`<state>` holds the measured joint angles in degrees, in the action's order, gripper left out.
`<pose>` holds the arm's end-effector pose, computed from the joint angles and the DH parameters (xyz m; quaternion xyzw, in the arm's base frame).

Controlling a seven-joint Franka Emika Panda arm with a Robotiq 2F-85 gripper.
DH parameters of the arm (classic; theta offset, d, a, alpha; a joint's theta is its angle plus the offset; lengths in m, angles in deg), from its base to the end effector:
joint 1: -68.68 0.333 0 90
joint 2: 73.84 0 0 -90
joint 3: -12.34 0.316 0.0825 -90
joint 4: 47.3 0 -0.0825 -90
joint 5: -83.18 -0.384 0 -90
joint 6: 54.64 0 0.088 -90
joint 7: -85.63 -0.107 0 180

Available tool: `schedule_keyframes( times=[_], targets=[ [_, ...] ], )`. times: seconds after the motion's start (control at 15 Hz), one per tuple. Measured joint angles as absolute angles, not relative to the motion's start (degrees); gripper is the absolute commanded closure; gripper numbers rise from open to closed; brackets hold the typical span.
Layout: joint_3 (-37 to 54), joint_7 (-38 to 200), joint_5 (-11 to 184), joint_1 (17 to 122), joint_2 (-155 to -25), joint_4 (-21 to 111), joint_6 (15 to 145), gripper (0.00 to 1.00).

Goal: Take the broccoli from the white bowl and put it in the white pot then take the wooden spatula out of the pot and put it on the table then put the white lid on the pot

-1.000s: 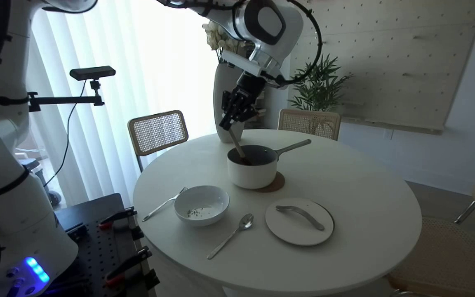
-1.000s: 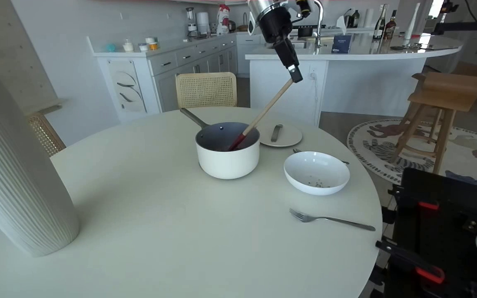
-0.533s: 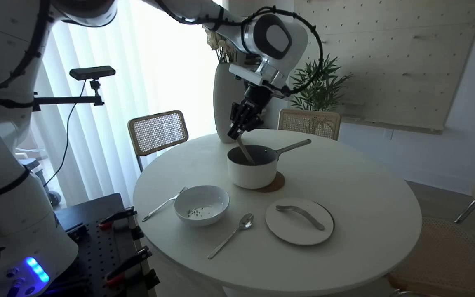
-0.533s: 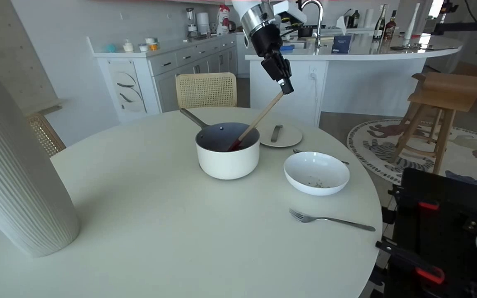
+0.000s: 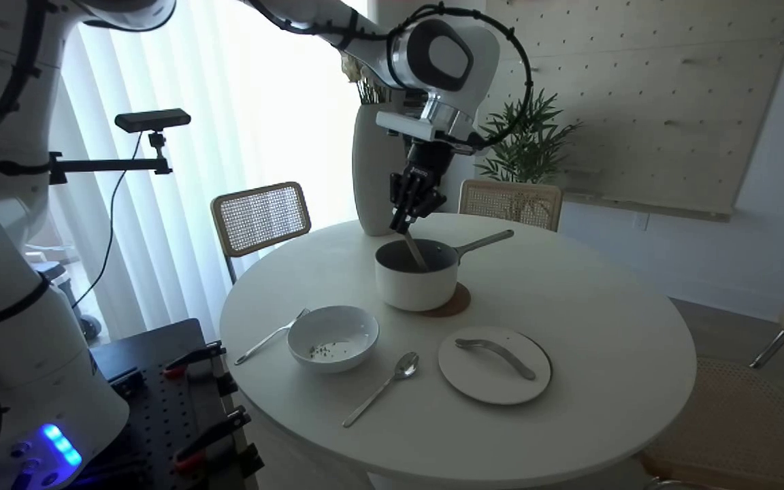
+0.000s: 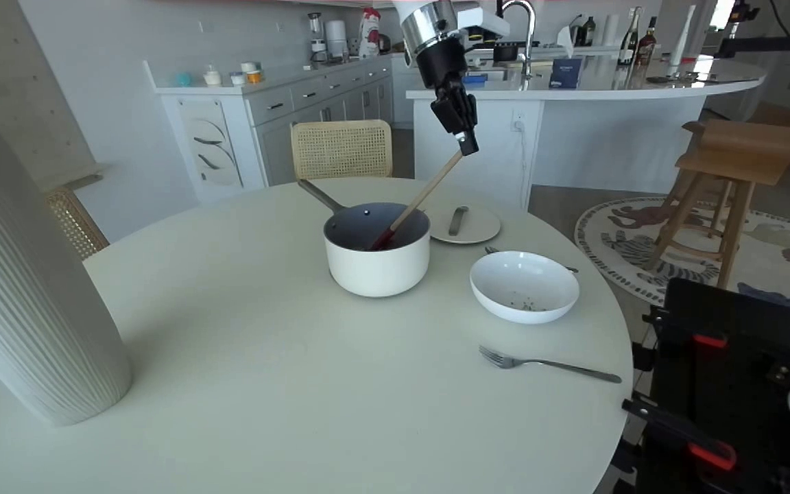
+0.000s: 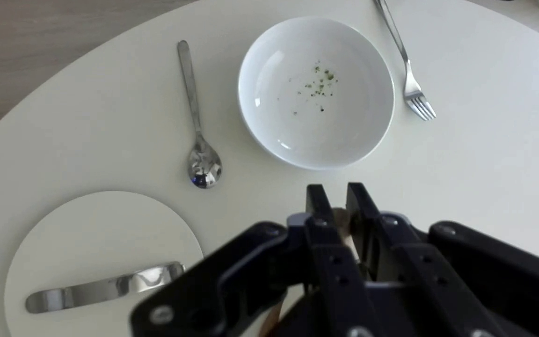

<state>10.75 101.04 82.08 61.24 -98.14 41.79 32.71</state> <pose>0.6154 -0.0936 0.3756 -0.9729 -0.0524 0.2193 0.0512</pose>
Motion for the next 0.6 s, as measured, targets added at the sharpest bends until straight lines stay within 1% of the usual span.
schedule_keyframes(
  times=[0.6],
  targets=[
    [10.63,101.09,82.88,61.29,-91.13,58.05,46.41,0.96]
  ],
)
